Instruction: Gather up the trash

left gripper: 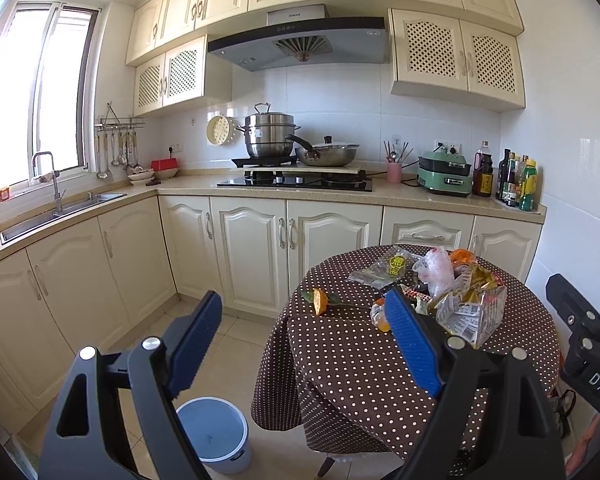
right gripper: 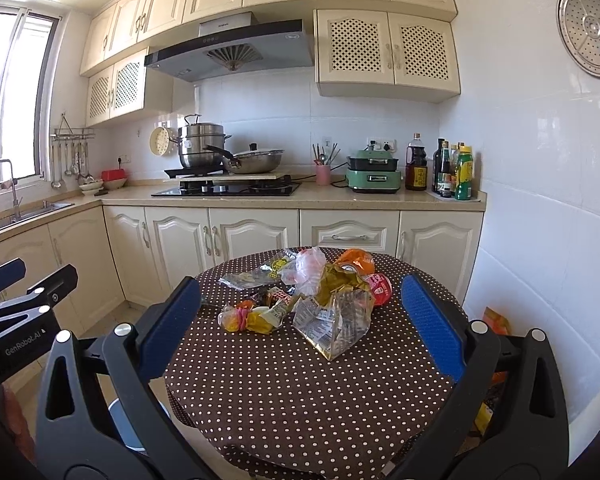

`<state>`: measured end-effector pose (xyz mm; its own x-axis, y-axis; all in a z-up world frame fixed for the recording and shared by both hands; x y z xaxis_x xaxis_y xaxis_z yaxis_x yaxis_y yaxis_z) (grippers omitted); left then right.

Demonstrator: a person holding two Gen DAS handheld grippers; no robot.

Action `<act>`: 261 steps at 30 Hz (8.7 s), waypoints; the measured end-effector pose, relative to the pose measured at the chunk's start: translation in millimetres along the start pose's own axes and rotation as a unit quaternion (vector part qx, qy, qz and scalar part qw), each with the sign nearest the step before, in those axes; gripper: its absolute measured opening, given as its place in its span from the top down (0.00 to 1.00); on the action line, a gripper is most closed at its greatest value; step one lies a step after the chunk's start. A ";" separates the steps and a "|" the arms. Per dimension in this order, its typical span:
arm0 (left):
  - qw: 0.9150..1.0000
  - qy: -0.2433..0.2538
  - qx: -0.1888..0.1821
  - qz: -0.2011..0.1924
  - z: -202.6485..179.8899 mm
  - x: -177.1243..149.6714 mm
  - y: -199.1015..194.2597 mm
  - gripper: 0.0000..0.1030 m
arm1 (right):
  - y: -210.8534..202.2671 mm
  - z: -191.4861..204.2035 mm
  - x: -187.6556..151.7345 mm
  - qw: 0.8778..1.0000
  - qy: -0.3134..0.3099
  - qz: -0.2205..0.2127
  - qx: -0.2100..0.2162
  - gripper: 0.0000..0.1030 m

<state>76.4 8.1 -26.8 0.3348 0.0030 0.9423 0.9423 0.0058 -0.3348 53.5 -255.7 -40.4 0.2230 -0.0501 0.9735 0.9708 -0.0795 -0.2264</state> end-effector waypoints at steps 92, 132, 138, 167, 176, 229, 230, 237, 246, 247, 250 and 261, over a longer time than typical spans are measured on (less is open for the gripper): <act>0.980 -0.122 -0.125 0.093 36.1 -24.0 159.6 0.76 | 162.4 43.7 -24.0 0.993 0.038 0.090 0.061 0.72; 0.874 -0.274 0.181 0.359 349.3 -260.4 308.3 0.54 | 342.5 434.6 -279.1 0.881 -0.100 0.381 0.262 0.66; 0.875 -0.275 0.188 0.351 353.9 -255.4 306.9 0.54 | 340.8 450.9 -286.5 0.878 -0.105 0.380 0.273 0.62; 0.941 -0.226 0.111 0.228 264.5 -120.7 236.3 0.54 | 260.3 329.6 -124.2 0.948 -0.054 0.223 0.221 0.40; 0.975 -0.132 -0.004 0.181 120.5 -58.7 203.8 0.45 | 210.6 177.5 -59.6 0.981 0.000 0.158 0.116 0.37; 0.972 -0.121 -0.082 0.186 30.1 -48.9 283.0 0.88 | 252.5 104.8 -52.4 0.974 0.022 0.195 0.111 0.79; 0.971 -0.129 -0.080 0.185 37.6 -48.7 279.1 0.88 | 250.4 110.0 -50.9 0.974 0.020 0.192 0.115 0.79; 0.971 -0.164 -0.023 0.172 106.2 -53.2 252.6 0.88 | 237.4 178.7 -48.0 0.964 0.001 0.192 0.182 0.79; 0.954 -0.212 0.077 0.198 219.7 -92.9 235.9 0.88 | 239.1 302.6 -82.6 0.925 -0.036 0.243 0.291 0.79; 0.950 -0.217 0.090 0.205 233.9 -100.1 235.9 0.88 | 240.4 316.3 -89.2 0.919 -0.041 0.251 0.301 0.79; 0.939 -0.230 0.120 0.228 263.4 -120.2 239.5 0.88 | 242.4 347.3 -107.7 0.907 -0.057 0.269 0.319 0.79; 0.910 -0.267 0.129 0.291 314.0 -171.1 280.2 0.77 | 266.7 400.0 -160.4 0.884 -0.094 0.321 0.326 0.79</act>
<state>281.1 323.2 -282.1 0.6606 0.5656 0.4936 0.5501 0.0827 -0.8310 312.2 129.4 -244.6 0.6978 0.2944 0.6530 0.4703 0.4993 -0.7277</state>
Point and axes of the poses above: each gripper's, at about its wrist camera, not at the fingertips, and y roughly the way its jaws point, z to its left, x to its top, the point moved 4 cm from there along y, roughly the way its jaws point, and after that the axes turned 1 degree about -y, right-handed, at the moved point
